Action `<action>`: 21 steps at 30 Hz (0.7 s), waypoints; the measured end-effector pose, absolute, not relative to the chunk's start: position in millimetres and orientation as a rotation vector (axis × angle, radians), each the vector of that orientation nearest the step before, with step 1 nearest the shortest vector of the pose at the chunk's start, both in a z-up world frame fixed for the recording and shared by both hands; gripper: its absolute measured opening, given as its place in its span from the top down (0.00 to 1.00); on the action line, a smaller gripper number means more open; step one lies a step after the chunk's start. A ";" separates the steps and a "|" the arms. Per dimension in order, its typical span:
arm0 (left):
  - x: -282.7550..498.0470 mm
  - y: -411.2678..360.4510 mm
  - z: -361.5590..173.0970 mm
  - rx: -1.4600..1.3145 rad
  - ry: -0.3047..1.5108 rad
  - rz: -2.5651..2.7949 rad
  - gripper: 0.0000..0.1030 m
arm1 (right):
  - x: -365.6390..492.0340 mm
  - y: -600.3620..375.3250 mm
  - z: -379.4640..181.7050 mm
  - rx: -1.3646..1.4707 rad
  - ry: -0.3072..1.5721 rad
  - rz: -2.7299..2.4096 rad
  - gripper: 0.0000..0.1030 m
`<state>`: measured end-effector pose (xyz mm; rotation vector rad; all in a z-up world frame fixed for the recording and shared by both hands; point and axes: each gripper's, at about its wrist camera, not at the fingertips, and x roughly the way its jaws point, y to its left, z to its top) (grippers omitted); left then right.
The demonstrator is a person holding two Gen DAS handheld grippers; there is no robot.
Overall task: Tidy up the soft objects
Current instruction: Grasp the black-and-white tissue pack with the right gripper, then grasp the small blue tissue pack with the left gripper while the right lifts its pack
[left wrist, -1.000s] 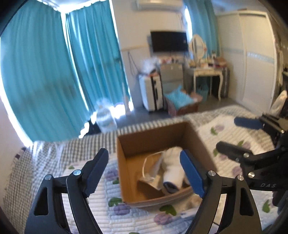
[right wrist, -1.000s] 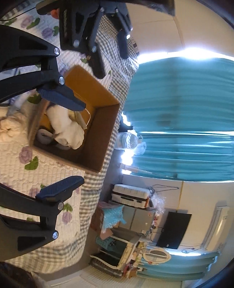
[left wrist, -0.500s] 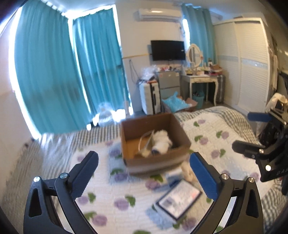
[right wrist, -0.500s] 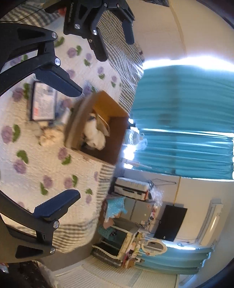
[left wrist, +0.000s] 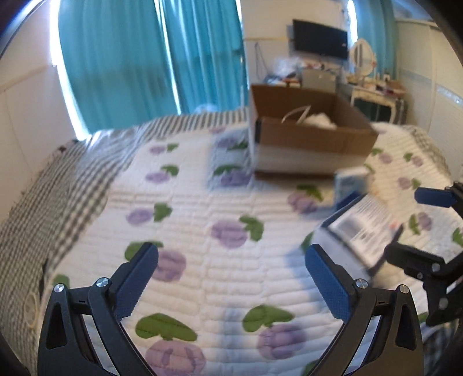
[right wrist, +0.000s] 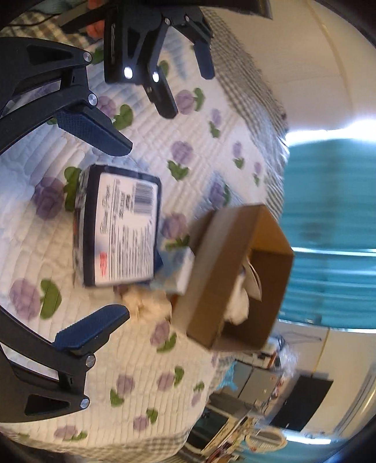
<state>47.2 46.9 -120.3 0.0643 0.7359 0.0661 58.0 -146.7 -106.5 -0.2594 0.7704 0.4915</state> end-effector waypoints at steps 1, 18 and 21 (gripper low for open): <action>49.2 48.7 -125.2 0.051 0.750 0.056 0.00 | 59.4 -142.3 -112.4 -0.266 0.782 0.500 0.00; 45.8 58.2 -138.3 -0.001 0.782 0.022 0.00 | 57.4 -119.1 -161.6 -0.390 0.829 0.476 0.49; 41.1 58.3 -134.4 -0.005 0.770 0.030 0.00 | 51.8 -121.4 -154.8 -0.374 0.803 0.471 0.54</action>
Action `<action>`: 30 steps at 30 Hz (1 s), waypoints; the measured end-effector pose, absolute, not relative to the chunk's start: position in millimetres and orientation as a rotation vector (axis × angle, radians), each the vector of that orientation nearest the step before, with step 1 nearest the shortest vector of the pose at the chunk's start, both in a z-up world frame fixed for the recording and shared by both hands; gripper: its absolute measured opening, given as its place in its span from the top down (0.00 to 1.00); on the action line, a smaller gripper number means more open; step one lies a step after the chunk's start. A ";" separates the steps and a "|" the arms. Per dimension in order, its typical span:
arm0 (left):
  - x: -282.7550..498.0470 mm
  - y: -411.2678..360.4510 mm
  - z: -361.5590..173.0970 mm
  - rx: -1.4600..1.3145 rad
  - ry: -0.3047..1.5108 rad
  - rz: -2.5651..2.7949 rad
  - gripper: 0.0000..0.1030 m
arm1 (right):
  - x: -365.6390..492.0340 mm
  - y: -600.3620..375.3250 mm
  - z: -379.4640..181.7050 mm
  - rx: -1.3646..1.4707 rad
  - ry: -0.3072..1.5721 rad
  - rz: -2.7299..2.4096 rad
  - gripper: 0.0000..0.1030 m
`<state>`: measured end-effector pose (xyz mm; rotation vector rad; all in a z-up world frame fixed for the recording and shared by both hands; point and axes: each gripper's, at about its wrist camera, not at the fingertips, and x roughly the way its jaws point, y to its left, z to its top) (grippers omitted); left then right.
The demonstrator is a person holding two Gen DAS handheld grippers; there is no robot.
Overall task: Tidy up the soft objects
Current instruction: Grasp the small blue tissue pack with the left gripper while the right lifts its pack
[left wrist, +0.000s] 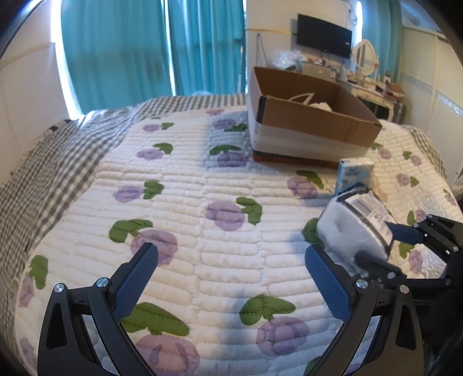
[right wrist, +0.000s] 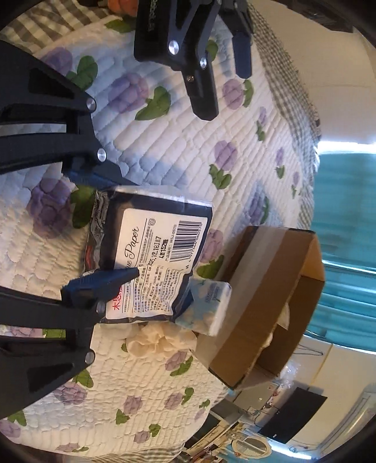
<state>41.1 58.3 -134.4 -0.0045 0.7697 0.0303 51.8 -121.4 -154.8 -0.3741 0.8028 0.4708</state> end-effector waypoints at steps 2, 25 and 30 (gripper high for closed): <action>37.9 57.0 -130.4 -0.006 0.762 0.024 0.00 | 47.6 -125.7 -146.9 -0.356 0.791 0.476 0.58; 104.6 -65.5 -135.3 0.032 0.844 -0.157 0.02 | 98.8 -252.3 -53.3 -0.191 0.633 0.247 0.59; 111.2 -84.3 -164.3 0.077 0.934 -0.180 0.14 | 116.4 -267.6 -83.3 -0.165 0.705 0.244 0.59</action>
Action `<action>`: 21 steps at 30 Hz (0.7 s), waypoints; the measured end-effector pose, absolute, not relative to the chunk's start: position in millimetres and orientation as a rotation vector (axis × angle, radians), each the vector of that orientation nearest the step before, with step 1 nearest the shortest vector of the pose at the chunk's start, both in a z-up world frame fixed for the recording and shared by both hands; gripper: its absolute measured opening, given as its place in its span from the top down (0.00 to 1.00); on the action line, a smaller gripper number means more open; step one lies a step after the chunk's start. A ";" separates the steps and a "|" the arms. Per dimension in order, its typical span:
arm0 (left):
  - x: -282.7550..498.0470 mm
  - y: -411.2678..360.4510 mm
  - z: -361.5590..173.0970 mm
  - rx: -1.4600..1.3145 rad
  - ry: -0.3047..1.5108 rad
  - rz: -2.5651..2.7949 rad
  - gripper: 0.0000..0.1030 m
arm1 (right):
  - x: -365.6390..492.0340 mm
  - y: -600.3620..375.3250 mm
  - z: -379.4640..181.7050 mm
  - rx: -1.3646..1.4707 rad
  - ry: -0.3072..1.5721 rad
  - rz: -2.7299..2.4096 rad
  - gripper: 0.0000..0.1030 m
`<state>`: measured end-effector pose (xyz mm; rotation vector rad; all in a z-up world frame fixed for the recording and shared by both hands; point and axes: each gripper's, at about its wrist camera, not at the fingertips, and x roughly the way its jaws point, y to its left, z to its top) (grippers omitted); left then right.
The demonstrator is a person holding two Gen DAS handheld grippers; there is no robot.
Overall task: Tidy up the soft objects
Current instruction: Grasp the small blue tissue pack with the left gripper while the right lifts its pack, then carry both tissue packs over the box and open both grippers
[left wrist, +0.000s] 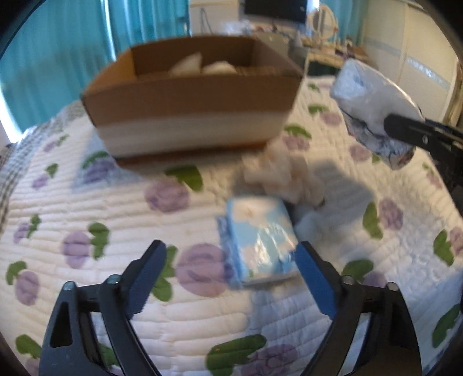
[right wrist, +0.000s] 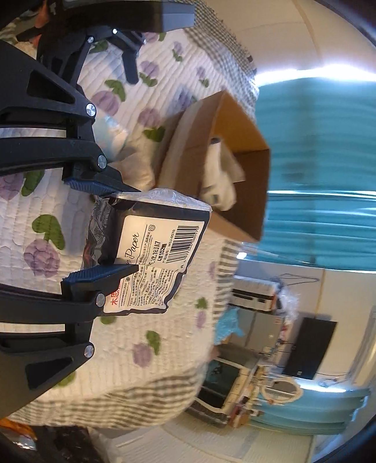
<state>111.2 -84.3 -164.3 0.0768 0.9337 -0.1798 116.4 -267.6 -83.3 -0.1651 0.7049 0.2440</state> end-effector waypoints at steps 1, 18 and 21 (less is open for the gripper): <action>111.1 -86.3 -168.0 0.075 0.946 -0.190 0.14 | 119.2 -270.5 -87.3 -0.158 0.720 0.246 0.59; 97.7 -88.5 -156.4 0.038 0.958 -0.290 0.82 | 106.3 -263.7 -87.2 -0.195 0.678 0.231 0.59; 88.4 -81.9 -145.1 0.035 0.953 -0.277 0.83 | 95.7 -265.0 -79.9 -0.171 0.667 0.231 0.59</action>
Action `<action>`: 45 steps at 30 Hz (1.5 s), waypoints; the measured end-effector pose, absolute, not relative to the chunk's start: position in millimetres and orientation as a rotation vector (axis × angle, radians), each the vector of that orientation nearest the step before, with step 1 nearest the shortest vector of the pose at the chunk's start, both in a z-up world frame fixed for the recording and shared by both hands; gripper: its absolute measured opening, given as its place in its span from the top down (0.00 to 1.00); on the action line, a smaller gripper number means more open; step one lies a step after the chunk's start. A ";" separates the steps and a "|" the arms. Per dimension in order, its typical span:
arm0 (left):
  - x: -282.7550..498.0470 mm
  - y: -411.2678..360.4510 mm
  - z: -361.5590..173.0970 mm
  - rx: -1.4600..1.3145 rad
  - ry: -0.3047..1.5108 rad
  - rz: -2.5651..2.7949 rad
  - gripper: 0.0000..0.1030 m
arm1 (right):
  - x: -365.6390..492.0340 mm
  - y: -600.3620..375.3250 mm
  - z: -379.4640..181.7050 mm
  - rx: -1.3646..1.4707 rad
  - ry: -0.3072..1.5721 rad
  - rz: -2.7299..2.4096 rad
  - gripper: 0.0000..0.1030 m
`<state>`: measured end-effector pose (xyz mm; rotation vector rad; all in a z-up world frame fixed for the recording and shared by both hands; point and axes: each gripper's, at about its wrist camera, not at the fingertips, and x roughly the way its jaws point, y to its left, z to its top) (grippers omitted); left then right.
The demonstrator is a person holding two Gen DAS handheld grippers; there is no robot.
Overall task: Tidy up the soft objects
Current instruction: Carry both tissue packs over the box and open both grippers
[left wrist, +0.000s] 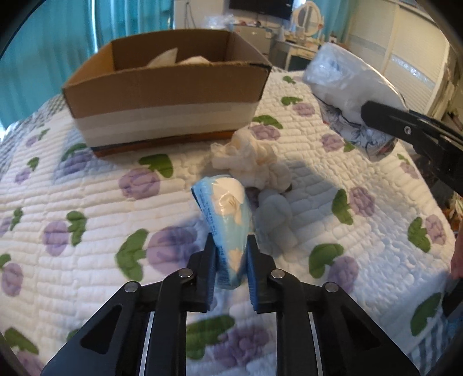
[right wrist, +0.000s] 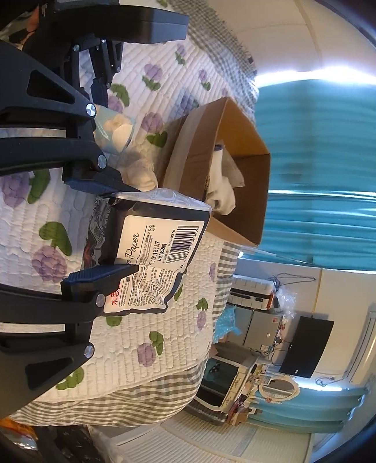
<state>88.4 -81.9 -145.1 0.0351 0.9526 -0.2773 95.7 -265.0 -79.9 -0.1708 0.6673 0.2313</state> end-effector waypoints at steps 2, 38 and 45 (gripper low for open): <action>81.0 -77.6 -137.0 0.033 0.941 -0.272 0.83 | 87.1 -264.2 -74.1 -0.164 0.660 0.230 0.59; 213.2 -13.9 -19.6 0.105 0.646 -0.146 0.83 | 180.7 -163.9 15.7 -0.293 0.467 0.346 0.59; 258.3 -14.3 -47.7 0.115 0.680 -0.165 0.81 | 231.8 -155.8 -6.5 -0.332 0.494 0.345 0.59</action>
